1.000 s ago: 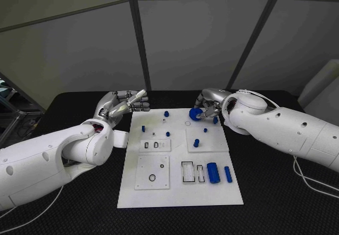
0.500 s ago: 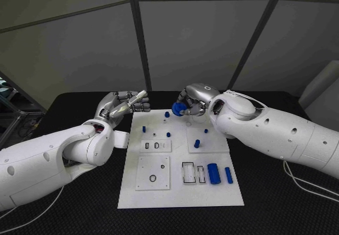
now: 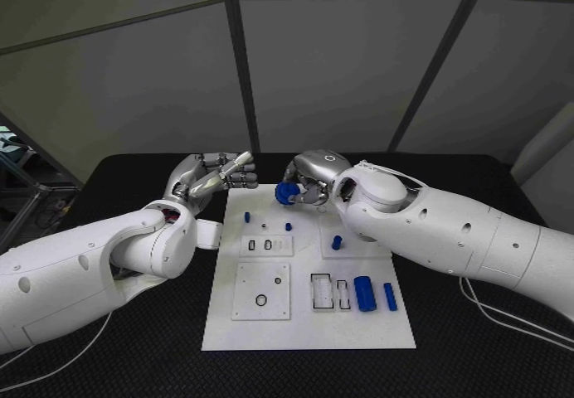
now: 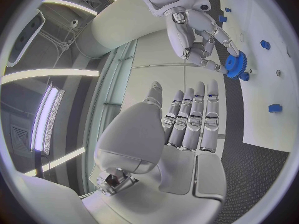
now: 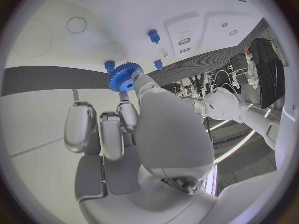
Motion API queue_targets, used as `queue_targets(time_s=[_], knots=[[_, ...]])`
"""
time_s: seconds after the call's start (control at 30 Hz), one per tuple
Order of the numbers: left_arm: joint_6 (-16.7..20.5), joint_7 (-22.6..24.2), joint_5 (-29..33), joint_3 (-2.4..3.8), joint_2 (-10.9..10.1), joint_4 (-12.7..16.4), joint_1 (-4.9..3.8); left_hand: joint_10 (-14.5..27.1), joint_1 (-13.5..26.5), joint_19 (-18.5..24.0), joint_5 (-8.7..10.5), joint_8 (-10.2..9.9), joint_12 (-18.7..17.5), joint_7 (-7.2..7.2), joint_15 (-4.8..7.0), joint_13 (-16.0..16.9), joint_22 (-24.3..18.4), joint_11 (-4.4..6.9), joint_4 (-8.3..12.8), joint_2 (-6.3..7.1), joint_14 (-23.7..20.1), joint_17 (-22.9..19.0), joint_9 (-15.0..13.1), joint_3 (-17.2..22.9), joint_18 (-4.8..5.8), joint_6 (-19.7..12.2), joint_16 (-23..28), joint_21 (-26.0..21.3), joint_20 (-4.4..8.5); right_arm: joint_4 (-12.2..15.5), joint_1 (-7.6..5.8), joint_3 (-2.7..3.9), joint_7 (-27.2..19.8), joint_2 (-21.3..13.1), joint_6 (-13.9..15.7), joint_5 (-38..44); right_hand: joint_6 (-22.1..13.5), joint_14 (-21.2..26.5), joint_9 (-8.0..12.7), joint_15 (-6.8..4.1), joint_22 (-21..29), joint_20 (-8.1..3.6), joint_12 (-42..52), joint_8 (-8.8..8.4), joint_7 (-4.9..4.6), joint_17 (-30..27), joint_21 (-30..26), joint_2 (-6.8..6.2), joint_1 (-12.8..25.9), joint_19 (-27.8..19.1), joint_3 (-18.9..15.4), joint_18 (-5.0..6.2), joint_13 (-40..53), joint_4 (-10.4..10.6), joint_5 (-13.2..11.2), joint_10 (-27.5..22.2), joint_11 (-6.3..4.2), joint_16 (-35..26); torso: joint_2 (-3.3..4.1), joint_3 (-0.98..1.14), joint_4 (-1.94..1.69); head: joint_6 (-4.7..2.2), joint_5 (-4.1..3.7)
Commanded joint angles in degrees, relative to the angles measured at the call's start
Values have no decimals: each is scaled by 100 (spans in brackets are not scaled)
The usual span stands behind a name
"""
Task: Assemble the parts on the task board
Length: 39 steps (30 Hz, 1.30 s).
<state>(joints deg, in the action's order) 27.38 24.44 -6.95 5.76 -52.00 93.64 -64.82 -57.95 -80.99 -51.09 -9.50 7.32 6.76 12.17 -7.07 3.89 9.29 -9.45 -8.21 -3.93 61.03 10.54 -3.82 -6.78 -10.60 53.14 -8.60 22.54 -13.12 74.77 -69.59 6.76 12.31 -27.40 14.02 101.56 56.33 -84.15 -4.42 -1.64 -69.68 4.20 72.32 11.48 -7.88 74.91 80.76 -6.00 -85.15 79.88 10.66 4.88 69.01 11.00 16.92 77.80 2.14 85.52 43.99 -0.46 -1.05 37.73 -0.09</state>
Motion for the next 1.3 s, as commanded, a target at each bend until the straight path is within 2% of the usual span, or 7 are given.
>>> queue_targets(time_s=[0.03, 0.1, 0.27, 0.4, 0.87, 1.1, 1.3], knots=[[-51, 45, -39, 4, 14, 10, -8, 5, -59, 0, 6, -32, -25, 36, -20, -8, -7, -36, 39, -15, -2, 5, 8, -3, 19, -6, 21, -15, -24, -75, -11, -18, 42, 71, -85, 93, 140, -393, -3, -27, 4, 4, 17, 10, 53, 500, 24, -3, 40, 31, 30, -88, -3, -3, -38, 23, 13, 32, -1, 0, 8, 11, 11], [-53, 44, -39, 4, 19, 13, -8, 5, -59, 0, 6, -32, -25, 36, -20, -8, -7, -36, 39, -15, -2, 5, 8, -3, 19, -6, 21, -15, -24, -105, -11, -35, 42, 103, -106, 94, 139, -393, -2, -26, 6, 5, 17, 3, 50, 501, 23, -8, 51, 30, 39, -87, -3, -2, -48, 21, 15, 32, -2, 1, 9, 12, 12], [-54, 44, -39, 5, 33, 10, -8, 4, -62, 1, 6, -35, -29, 36, -20, -8, -8, -36, 42, -17, -3, 7, 7, -2, 19, -6, 26, -16, -25, -172, -9, -176, 34, 178, -132, 110, 133, -393, 1, -23, 3, 7, 14, -12, 47, 503, 24, -18, 65, 30, 53, -88, -4, -6, -66, 18, 18, 33, -3, 8, 20, 21, 21], [-55, 44, -39, 5, 44, 7, -8, 4, -62, 1, 6, -35, -29, 36, -20, -8, -8, -36, 42, -17, -3, 7, 7, -2, 19, -6, 26, -16, -25, -255, -8, -222, 33, 245, -167, 121, 122, -393, 5, -20, 7, 10, 11, -32, 41, 507, 22, -30, 81, 27, 69, -87, -5, -9, -80, 13, 23, 34, 2, 10, 11, 31, 20], [-52, 39, -39, 5, 54, 6, -8, 4, -62, 1, 6, -35, -29, 36, -20, -8, -8, -36, 42, -17, -3, 7, 7, -2, 19, -6, 26, -16, -25, -463, -5, -248, -50, 391, -173, 127, -53, -391, 40, 32, 39, 51, -54, -211, -34, 509, 3, -134, 218, -1, 158, -81, -64, -31, -127, -63, 86, 33, -3, 7, 12, 66, 48], [-52, 37, -39, 5, 52, 8, -9, 4, -62, 1, 6, -35, -29, 36, -20, -8, -8, -36, 42, -17, -3, 7, 7, -2, 19, -6, 26, -16, -25, -529, -5, -250, -55, 444, -210, 127, -574, -394, 77, 85, 56, 108, -175, -571, -79, 539, -8, -211, 332, -20, 188, -75, -194, -67, -171, -181, 139, 44, -3, 6, 13, 68, 54], [-48, 33, -39, 5, 45, 11, -9, 4, -62, 1, 6, -35, -29, 36, -20, -8, -8, -36, 42, -17, -3, 7, 7, -2, 19, -6, 26, -16, -25, -556, -5, -250, -55, 455, -276, 127, -680, -399, 68, 88, 58, 116, -205, -665, -74, 566, -10, -246, 422, -25, 147, -74, -229, -44, -178, -212, 141, 55, -3, 8, 20, 81, 73]])
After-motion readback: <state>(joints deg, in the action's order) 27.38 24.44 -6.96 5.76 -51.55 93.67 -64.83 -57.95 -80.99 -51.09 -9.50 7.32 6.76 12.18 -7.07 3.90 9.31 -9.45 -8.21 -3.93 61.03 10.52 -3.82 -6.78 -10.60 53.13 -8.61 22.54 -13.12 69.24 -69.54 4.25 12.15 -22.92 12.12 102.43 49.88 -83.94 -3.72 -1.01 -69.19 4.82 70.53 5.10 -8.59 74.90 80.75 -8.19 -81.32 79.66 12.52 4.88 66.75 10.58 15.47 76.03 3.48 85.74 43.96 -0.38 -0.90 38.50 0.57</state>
